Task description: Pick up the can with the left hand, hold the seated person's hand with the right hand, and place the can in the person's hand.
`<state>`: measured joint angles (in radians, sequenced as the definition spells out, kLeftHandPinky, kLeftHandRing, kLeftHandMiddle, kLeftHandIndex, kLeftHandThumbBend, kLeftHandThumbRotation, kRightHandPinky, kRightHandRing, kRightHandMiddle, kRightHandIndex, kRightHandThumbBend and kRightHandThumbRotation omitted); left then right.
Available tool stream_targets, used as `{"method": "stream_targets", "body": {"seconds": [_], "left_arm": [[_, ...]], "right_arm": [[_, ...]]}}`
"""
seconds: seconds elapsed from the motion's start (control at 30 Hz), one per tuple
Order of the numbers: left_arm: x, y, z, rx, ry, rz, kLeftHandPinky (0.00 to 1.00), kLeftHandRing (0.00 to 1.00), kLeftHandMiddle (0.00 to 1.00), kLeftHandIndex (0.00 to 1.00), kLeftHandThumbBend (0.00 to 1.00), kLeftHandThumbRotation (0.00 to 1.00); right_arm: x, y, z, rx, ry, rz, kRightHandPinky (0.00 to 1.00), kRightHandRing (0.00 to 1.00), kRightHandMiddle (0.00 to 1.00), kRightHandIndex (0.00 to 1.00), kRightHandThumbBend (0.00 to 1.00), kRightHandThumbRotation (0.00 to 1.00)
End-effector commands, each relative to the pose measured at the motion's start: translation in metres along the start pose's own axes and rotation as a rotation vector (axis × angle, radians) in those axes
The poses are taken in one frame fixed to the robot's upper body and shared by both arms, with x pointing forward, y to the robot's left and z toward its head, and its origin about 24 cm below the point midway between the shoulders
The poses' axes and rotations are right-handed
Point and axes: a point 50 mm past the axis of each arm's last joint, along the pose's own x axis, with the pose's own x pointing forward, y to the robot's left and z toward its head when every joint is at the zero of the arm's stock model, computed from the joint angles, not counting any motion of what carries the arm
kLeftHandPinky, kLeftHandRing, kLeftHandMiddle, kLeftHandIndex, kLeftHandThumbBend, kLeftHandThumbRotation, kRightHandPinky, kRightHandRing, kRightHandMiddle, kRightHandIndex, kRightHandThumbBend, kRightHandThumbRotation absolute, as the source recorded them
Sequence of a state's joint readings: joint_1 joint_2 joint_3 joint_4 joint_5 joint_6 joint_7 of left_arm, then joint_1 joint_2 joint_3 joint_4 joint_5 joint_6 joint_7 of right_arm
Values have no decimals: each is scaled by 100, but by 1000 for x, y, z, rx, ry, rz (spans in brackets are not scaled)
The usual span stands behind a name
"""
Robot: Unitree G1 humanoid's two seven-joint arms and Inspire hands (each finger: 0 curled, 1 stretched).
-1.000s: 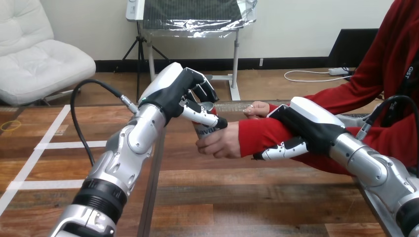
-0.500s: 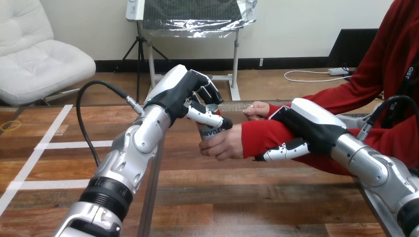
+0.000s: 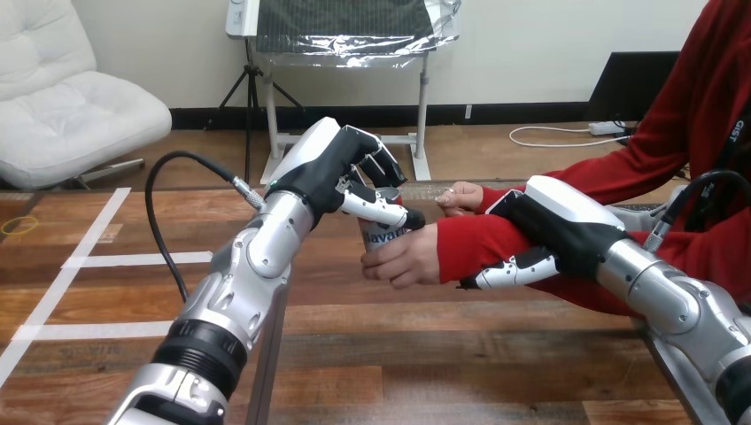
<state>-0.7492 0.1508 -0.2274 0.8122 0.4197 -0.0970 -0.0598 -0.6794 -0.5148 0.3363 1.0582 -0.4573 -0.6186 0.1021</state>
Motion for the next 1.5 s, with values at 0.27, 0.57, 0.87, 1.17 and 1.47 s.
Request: {"method": "stream_targets", "body": {"seconds": [0.27, 0.57, 0.87, 1.17, 1.47], "left_arm": [[11, -2, 46, -33, -175, -4, 31, 36, 42, 43, 71, 0], [10, 3, 43, -37, -155, -1, 31, 37, 43, 45, 69, 0], [6, 8, 37, -79, -141, -16, 45, 54, 59, 60, 73, 17], [-4, 13, 29, -139, -181, 43, 57, 70, 78, 73, 71, 47], [-17, 19, 21, -212, -220, 138, 68, 79, 83, 77, 71, 64]], "right_arm": [[25, -34, 45, 6, -177, -154, 20, 23, 28, 29, 70, 41], [23, -35, 43, 9, -173, -153, 22, 24, 29, 29, 70, 40], [21, -34, 40, 29, -172, -133, 24, 26, 31, 31, 70, 39], [19, -35, 38, 34, -178, -84, 28, 30, 35, 36, 75, 49], [17, -34, 35, 44, -176, 25, 33, 37, 43, 45, 81, 65]]}}
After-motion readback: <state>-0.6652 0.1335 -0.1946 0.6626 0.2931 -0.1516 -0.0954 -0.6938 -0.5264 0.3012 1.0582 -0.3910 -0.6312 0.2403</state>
